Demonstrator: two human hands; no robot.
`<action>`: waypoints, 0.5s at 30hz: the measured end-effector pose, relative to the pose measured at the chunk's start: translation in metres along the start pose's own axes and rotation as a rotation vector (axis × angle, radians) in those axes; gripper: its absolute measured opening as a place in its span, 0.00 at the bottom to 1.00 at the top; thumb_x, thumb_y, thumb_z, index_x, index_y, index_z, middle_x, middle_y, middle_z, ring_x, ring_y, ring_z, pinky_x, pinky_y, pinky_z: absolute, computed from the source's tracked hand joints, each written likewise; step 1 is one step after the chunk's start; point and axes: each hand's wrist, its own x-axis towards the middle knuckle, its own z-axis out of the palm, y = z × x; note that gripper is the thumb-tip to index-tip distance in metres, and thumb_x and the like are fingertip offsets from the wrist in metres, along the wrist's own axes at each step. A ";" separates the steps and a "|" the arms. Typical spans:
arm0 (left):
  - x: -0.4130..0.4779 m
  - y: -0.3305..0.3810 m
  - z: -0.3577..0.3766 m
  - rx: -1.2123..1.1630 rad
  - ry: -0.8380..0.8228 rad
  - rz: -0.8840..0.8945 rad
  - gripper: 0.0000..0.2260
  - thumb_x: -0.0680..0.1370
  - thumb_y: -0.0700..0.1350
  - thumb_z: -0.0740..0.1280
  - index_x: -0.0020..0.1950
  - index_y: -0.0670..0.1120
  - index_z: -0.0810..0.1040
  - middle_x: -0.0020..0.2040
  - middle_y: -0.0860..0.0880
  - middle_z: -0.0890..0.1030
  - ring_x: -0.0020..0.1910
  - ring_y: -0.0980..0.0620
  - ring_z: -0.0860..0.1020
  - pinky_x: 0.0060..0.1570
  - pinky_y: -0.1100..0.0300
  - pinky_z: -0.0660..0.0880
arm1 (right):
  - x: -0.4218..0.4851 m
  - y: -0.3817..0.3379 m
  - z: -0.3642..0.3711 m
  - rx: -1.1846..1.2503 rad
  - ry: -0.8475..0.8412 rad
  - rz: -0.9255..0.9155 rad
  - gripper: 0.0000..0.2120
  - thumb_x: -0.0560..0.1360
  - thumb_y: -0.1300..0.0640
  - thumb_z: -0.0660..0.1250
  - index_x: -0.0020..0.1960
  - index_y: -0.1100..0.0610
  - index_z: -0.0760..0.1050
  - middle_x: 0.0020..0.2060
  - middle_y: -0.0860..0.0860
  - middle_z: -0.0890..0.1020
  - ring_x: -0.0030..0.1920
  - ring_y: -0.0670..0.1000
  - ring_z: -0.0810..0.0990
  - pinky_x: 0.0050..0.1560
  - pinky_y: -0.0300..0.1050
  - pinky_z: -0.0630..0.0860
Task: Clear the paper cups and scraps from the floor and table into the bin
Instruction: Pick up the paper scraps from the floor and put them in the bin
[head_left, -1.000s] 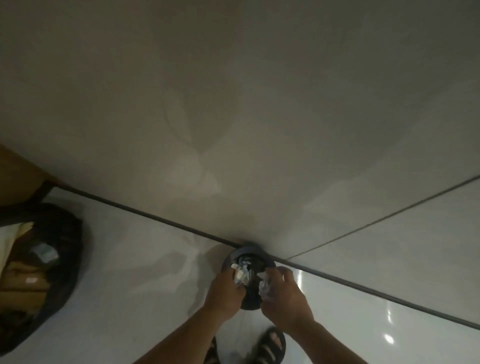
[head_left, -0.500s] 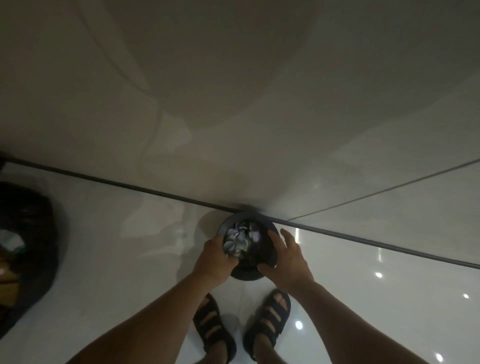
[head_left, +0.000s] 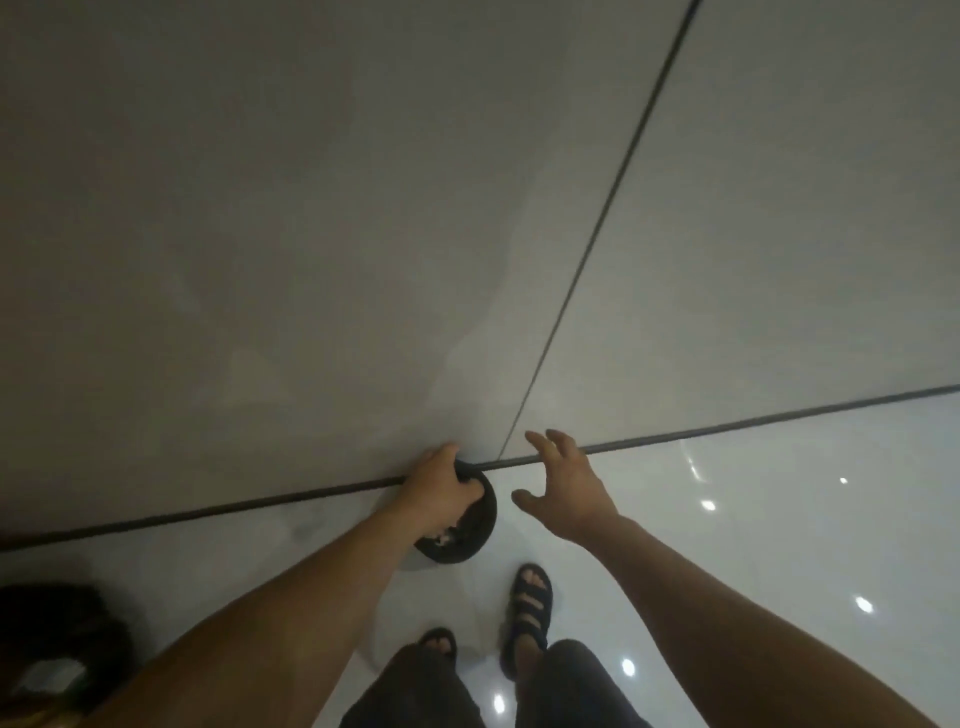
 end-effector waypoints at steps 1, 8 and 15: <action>-0.009 0.009 -0.004 0.037 -0.013 0.025 0.29 0.75 0.52 0.66 0.74 0.47 0.61 0.70 0.44 0.65 0.66 0.44 0.68 0.65 0.54 0.68 | -0.015 -0.001 -0.010 0.012 0.032 0.028 0.40 0.72 0.43 0.71 0.77 0.45 0.54 0.77 0.49 0.55 0.75 0.55 0.59 0.69 0.51 0.68; -0.052 0.075 0.003 0.165 -0.094 0.262 0.31 0.75 0.52 0.67 0.75 0.48 0.60 0.73 0.45 0.63 0.69 0.46 0.67 0.63 0.59 0.64 | -0.122 0.019 -0.058 0.068 0.225 0.225 0.39 0.73 0.43 0.69 0.77 0.46 0.54 0.76 0.50 0.56 0.74 0.54 0.59 0.69 0.51 0.67; -0.101 0.172 0.071 0.333 -0.243 0.501 0.32 0.75 0.53 0.67 0.76 0.49 0.58 0.73 0.45 0.62 0.69 0.46 0.66 0.66 0.59 0.63 | -0.240 0.094 -0.079 0.179 0.411 0.487 0.39 0.73 0.44 0.69 0.78 0.46 0.54 0.76 0.50 0.55 0.74 0.54 0.59 0.67 0.49 0.67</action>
